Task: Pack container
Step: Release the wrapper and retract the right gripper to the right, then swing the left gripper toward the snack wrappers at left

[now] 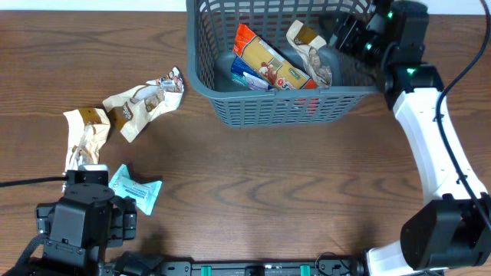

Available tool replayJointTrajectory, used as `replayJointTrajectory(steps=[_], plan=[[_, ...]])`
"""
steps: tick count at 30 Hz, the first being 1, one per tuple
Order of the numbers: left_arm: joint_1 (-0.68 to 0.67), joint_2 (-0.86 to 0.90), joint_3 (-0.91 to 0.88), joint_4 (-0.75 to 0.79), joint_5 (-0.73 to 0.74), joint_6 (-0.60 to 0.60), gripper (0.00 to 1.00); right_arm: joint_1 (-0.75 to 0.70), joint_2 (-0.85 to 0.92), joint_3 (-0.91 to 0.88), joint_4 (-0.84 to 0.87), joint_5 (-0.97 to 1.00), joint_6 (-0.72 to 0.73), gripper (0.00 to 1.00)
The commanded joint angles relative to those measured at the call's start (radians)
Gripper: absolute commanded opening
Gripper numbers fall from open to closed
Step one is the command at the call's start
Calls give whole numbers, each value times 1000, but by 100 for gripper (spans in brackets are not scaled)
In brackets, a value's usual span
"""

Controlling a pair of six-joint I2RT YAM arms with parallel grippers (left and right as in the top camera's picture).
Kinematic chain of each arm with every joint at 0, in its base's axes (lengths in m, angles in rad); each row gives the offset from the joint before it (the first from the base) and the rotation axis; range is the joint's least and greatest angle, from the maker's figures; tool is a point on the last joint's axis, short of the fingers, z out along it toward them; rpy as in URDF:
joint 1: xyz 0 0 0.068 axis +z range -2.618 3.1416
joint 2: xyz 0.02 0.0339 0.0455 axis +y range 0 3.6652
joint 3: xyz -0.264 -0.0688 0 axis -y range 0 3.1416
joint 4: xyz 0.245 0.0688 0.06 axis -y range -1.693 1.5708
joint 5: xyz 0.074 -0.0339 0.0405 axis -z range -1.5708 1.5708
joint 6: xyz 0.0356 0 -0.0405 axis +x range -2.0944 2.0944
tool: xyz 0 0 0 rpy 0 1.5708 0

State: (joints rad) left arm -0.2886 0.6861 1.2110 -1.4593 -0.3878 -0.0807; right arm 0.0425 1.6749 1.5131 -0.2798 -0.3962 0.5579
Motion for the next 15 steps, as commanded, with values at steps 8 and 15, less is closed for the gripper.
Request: replayJointTrajectory(steps=[8, 15], plan=[[4, -2, 17, 21, 5, -2, 99, -8, -5, 439, -122, -55, -83, 99], [4, -2, 17, 149, 5, -2, 99, -137, -5, 701, -391, 136, -110, 99]])
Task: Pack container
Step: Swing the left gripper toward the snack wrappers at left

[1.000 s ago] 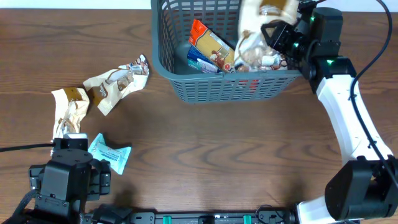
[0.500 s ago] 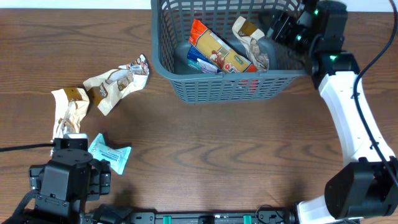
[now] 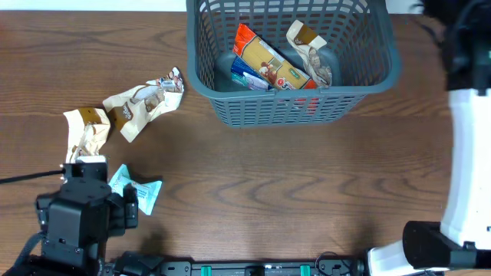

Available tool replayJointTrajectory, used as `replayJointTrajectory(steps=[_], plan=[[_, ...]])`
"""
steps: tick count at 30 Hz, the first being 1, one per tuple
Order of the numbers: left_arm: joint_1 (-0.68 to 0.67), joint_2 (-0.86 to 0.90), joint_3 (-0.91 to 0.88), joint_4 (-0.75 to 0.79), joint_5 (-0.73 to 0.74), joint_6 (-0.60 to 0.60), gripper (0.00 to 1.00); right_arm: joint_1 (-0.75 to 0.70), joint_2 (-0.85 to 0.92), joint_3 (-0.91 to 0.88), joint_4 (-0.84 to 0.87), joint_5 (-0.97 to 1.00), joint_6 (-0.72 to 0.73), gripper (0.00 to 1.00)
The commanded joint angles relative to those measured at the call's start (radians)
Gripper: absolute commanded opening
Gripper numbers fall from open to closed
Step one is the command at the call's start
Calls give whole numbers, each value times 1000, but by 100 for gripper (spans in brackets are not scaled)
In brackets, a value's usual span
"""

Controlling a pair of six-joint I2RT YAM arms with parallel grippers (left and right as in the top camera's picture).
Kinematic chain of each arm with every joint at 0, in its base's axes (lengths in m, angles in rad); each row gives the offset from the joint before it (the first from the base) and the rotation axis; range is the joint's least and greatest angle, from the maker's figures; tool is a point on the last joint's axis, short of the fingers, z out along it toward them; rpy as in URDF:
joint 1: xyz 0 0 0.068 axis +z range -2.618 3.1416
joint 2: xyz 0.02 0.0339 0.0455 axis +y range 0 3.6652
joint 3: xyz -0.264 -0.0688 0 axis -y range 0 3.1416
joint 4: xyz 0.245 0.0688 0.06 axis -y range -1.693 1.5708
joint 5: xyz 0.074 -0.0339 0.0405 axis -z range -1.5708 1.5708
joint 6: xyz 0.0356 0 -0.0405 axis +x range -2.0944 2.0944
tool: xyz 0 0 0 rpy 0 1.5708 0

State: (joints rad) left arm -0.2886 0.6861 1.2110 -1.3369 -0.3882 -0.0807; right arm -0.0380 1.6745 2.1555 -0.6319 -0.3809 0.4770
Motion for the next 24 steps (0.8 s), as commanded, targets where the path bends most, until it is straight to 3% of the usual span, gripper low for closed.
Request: replayJointTrajectory(steps=[1, 12, 20, 24], plan=[[4, -2, 17, 65, 6, -2, 99, -91, -5, 87, -82, 159, -29, 99], [4, -2, 17, 475, 6, -3, 99, -426, -3, 135, -460, 292, -30, 99], [4, -2, 17, 532, 26, -3, 99, -577, -3, 134, -710, 385, -30, 99], [4, -2, 17, 544, 156, -2, 99, -602, -3, 134, -772, 385, -30, 99]])
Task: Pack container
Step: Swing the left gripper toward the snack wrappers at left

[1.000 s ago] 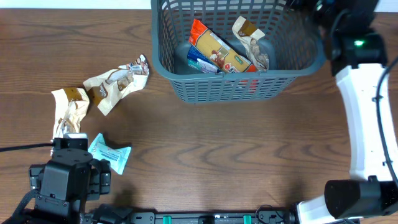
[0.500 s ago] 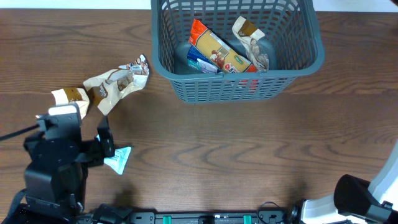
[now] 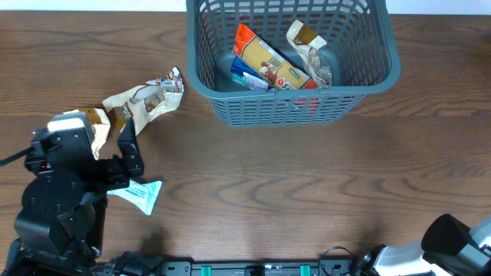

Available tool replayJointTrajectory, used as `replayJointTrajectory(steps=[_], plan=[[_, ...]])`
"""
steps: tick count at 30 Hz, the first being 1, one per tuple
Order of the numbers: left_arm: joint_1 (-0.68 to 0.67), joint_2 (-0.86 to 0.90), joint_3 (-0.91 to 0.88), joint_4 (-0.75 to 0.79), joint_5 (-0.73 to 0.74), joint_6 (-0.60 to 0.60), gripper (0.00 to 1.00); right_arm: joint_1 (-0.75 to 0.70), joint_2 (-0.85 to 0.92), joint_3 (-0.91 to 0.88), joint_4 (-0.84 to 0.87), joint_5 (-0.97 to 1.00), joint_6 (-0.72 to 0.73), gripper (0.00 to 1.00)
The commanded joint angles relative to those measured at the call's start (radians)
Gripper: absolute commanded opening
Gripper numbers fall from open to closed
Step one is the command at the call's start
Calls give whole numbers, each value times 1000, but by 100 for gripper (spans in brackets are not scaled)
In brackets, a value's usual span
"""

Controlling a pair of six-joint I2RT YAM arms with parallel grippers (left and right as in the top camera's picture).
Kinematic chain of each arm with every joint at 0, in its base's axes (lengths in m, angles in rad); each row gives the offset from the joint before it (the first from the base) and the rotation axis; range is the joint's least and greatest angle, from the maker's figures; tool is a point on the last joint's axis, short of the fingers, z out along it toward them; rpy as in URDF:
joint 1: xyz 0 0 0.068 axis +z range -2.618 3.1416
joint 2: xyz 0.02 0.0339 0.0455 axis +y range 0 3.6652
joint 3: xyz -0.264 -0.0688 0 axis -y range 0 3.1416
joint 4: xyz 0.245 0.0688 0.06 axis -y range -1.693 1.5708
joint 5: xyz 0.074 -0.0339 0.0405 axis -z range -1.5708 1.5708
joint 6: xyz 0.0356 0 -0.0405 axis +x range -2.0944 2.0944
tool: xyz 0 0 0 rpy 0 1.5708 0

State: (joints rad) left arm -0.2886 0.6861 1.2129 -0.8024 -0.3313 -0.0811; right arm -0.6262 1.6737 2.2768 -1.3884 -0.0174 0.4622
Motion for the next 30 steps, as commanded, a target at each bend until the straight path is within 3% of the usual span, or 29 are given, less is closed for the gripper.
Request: replayJointTrajectory(steps=[1, 4, 8, 13, 21, 26, 30], plan=[[4, -2, 15, 13, 128, -1, 99, -15, -3, 13, -23, 21, -15, 99], [4, 6, 15, 33, 134, 64, 99, -16, -3, 13, -26, 21, -15, 99], [4, 70, 15, 150, 23, 156, 99, -16, -3, 13, -27, 20, -15, 99], [4, 264, 43, 267, 23, 267, 99, -16, -3, 13, -69, 21, -15, 99], [16, 716, 375, -18, 53, 267, 99, -16, -3, 13, -133, 21, -76, 99], [114, 816, 541, -126, 162, 233, 99, -16, -3, 13, -141, 21, -76, 99], [266, 808, 600, -152, 266, 183, 98, -16, -3, 13, -140, 21, -76, 99]])
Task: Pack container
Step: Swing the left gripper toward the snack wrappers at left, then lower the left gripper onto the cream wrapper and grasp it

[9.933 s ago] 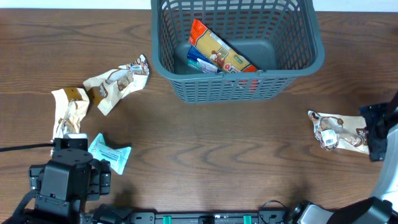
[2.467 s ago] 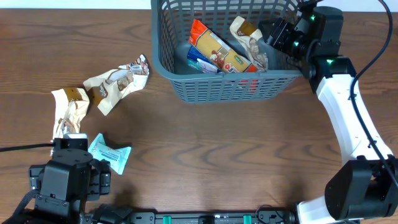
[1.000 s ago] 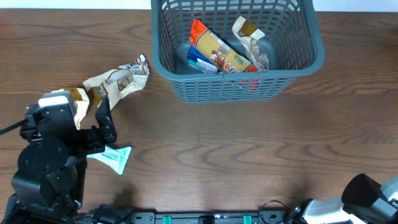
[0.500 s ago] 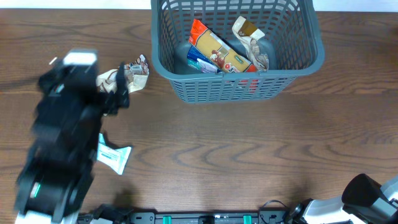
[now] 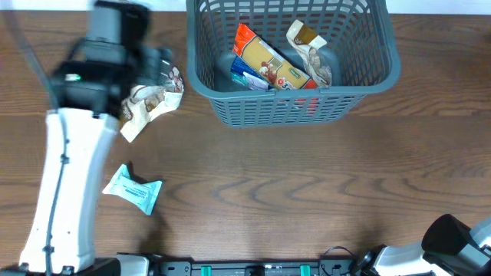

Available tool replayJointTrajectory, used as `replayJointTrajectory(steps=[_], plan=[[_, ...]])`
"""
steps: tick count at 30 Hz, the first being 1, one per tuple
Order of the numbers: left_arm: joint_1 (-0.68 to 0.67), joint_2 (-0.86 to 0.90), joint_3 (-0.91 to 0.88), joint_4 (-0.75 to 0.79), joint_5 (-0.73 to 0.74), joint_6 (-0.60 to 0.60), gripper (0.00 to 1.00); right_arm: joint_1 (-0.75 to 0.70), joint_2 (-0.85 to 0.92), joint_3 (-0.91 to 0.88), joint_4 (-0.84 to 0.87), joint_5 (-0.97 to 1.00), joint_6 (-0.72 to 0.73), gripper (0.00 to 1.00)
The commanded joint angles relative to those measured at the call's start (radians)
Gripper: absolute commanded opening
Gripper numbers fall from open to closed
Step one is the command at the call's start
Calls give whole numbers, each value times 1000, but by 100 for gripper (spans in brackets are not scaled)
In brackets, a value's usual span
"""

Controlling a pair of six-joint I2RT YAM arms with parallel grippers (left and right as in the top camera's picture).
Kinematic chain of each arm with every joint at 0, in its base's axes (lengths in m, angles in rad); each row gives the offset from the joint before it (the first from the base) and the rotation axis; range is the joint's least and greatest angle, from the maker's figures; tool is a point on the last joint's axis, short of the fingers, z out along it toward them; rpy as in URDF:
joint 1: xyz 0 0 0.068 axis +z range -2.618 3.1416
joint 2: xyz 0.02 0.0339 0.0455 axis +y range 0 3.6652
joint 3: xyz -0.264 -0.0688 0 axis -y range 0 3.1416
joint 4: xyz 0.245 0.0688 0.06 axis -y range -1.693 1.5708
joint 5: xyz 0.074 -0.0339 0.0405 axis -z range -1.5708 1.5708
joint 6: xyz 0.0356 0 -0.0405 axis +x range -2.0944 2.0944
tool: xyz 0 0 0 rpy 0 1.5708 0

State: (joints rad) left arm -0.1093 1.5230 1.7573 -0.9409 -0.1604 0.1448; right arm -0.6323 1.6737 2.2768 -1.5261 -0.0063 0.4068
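A grey-blue plastic basket [image 5: 368, 84] stands at the far middle of the table. It holds an orange pasta packet [image 5: 265, 57], a brown-and-white wrapper [image 5: 307, 46] and a teal packet [image 5: 244, 78]. On the table to its left lies a crumpled brown-and-white wrapper [image 5: 146, 103], and a teal packet [image 5: 134, 190] lies nearer the front. My left arm reaches from the front left to the far left. Its gripper [image 5: 157, 65] is blurred, just above the crumpled wrapper, and its jaws cannot be read. The right gripper is out of view.
The white link of the left arm [image 5: 65, 176] covers the table's left strip and whatever lies under it. Only the right arm's base [image 5: 460, 241] shows, at the front right corner. The wooden table [image 5: 307, 184] stretches in front of the basket.
The left arm was hunched at the front left with its gripper near the teal packet. Now it is stretched far, its gripper over the crumpled wrapper, and the beige wrapper is hidden beneath it.
First the right gripper was at the basket's far right corner and the left arm sat folded at the front left. Then the right arm was at the right edge, then gone from view, while the left arm stood higher. Now the left gripper is by the crumpled wrapper.
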Motion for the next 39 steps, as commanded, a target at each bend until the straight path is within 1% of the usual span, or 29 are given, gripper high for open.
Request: replayJointTrajectory(steps=[1, 3, 6, 8, 10, 14, 18, 19, 20, 21, 22, 26, 28, 30, 31, 34, 39], plan=[[133, -31, 70, -22, 147, -58, 99, -10, -3, 13, -2, 10, -20, 99], [223, -31, 81, -35, 259, -72, 99, -10, -3, 13, 0, 10, -20, 99], [316, -17, 80, -62, 335, -113, 99, -10, -3, 13, 0, 10, -19, 99], [352, 0, 80, -86, 336, -130, 99, -10, -3, 13, -1, 9, -19, 99], [377, 20, 80, -100, 333, -177, 99, -10, -3, 13, -5, 6, -19, 99], [417, 56, 80, -98, 319, -338, 99, -10, -3, 13, -23, -2, -19, 99], [457, 65, 80, -93, 222, -620, 99, -10, -3, 13, -46, -1, -19, 99], [468, 65, 80, -80, 220, -676, 99, -10, -3, 13, -52, -1, -19, 99], [477, 65, 80, -67, 220, -700, 99, -10, -3, 13, -57, -1, -19, 99], [485, 65, 80, -63, 220, -694, 99, -10, -3, 13, -63, -1, -19, 99], [491, 65, 80, -68, 220, -656, 99, -10, -3, 13, -67, -1, -19, 99], [499, 65, 77, -143, 214, -240, 99, -10, -3, 13, -85, -1, -19, 99], [499, 65, 77, -201, 141, -140, 99, -10, -3, 13, -87, -1, -19, 99], [500, 65, 71, -238, 36, -134, 99, -10, -3, 13, -86, -2, -19, 99], [505, 65, 66, -249, 10, -134, 99, -10, -3, 13, -86, -2, -19, 99], [519, 65, 37, -263, -2, -132, 99, -10, -3, 13, -86, -2, -19, 99], [545, 65, -74, -245, -2, -58, 99, -10, -3, 13, -86, -2, -19, 99]])
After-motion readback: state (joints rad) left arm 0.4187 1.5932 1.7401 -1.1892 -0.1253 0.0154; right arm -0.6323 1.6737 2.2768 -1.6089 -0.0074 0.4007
